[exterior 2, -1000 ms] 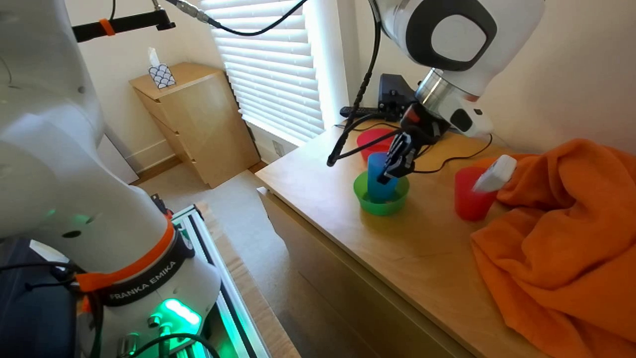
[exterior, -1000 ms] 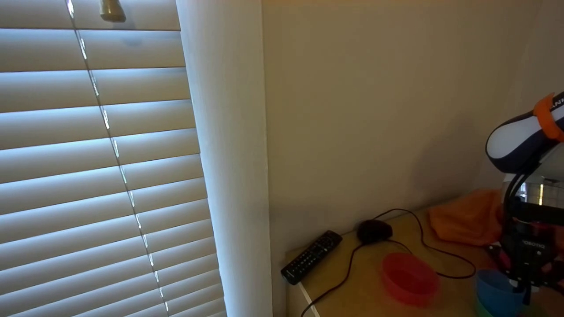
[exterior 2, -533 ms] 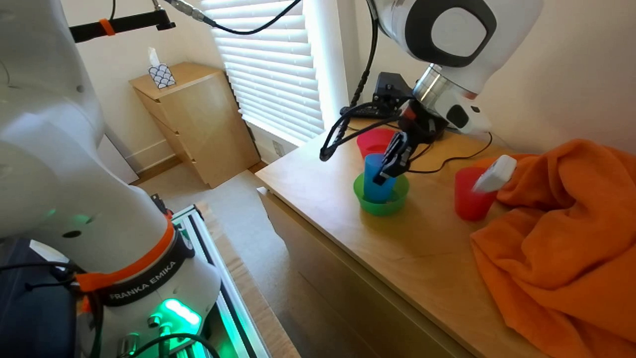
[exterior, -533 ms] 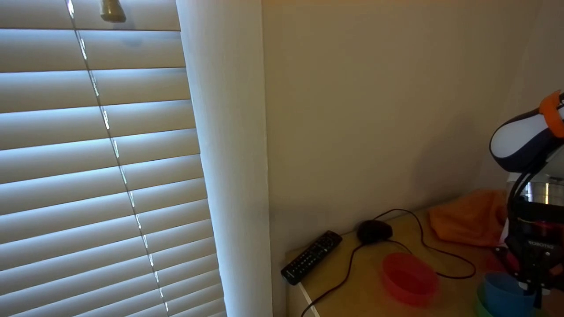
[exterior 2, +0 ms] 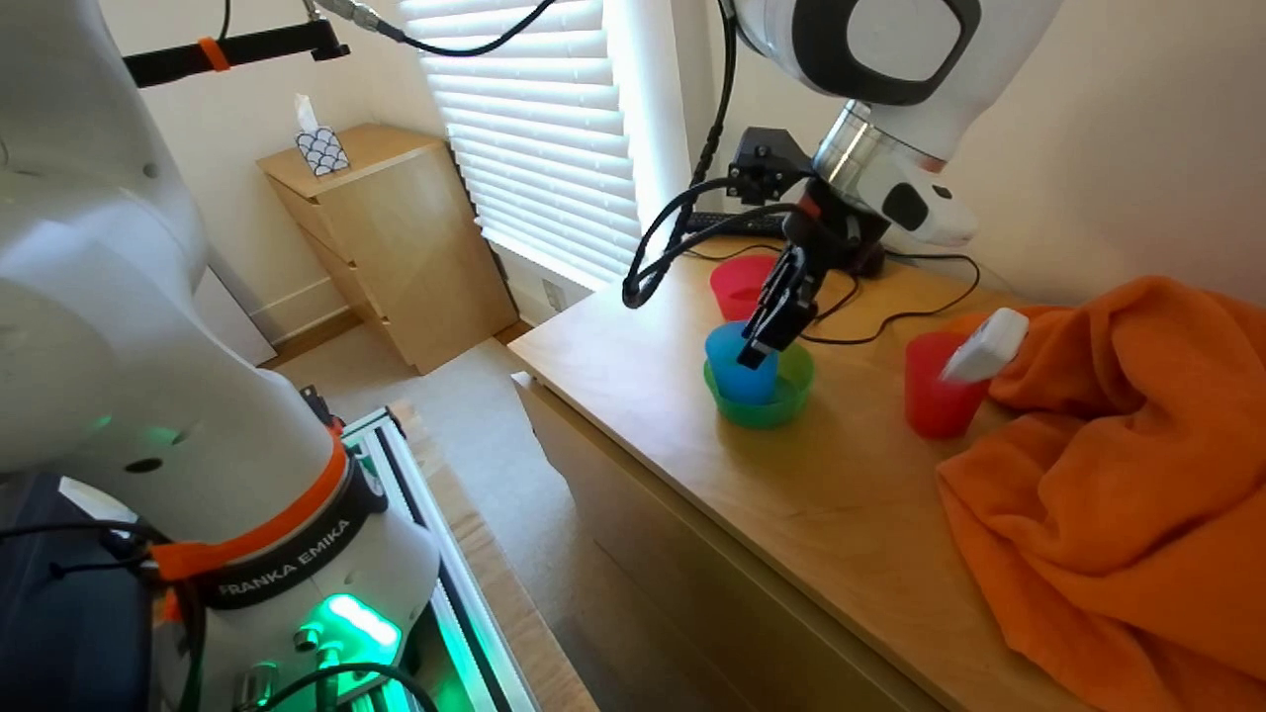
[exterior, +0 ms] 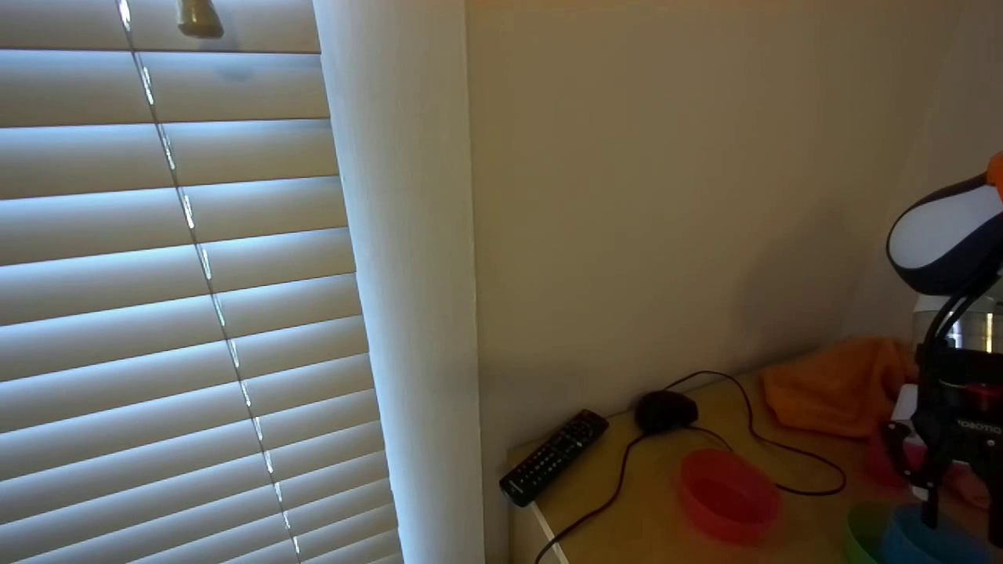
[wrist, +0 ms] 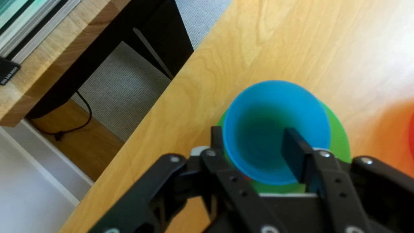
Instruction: Put the blue cup in the green bowl
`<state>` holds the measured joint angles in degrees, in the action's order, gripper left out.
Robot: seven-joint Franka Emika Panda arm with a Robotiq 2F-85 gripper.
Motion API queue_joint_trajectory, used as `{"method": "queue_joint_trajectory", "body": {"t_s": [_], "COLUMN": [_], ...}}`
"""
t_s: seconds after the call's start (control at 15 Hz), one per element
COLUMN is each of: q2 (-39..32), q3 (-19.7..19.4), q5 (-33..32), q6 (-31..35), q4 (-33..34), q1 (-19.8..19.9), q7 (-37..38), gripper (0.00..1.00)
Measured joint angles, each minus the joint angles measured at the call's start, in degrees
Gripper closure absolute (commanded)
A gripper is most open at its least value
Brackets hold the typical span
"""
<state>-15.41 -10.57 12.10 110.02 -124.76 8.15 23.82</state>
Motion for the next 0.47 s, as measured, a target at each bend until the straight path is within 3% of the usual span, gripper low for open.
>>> {"method": "queue_joint_trajectory", "body": {"t_s": [0.13,0.47], "q2": [1.8,14.52], "q3": [0.2,1.45], "q5": [-0.93,-8.55], "q6": [0.0,0.29], "q4": [-0.89,-7.84], "q1": [-0.33,-2.09], "q7": [-0.8,-5.05], "gripper": [0.02,0.0]}}
